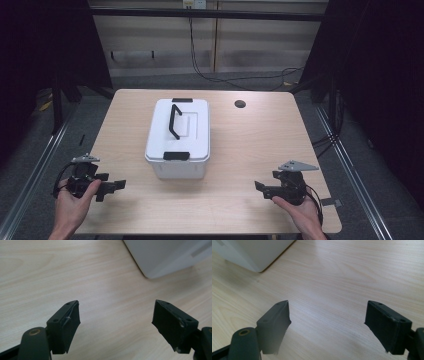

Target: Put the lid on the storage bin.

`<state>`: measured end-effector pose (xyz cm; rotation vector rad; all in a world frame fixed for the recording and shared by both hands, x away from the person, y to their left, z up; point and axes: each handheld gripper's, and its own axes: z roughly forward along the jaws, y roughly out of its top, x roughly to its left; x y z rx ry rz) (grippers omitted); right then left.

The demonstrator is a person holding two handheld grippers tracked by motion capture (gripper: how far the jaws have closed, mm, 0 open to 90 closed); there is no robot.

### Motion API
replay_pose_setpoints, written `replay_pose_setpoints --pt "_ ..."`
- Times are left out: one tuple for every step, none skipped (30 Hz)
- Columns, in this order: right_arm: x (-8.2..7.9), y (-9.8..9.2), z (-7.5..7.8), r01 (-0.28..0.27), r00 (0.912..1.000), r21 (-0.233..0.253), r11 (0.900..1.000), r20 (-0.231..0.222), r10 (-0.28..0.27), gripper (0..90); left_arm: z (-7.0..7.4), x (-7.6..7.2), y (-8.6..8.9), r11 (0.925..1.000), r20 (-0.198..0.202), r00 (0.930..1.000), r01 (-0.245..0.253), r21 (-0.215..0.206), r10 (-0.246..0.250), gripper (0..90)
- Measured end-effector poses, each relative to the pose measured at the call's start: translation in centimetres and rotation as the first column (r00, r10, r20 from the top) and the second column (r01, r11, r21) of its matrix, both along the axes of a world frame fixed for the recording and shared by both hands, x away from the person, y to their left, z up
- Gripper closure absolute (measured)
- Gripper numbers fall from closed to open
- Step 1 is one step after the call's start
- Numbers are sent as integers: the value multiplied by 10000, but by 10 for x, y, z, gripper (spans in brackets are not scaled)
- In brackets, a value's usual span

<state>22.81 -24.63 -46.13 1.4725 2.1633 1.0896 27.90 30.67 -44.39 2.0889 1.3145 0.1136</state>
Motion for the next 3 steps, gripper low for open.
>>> replay_pose_setpoints --pt "2 -1 -3 28 9997 -42 10000 -234 -29 187 -1 -2 -2 10000 -34 10000 0 -12 0 216" --pt "2 -1 -3 28 9997 -42 10000 -234 -29 187 -1 -2 -2 10000 -34 10000 0 -12 0 216" --pt "3 -1 -5 77 9993 -220 9997 -363 -85 173 -1 -3 -2 9998 -56 9998 184 71 -183 216"
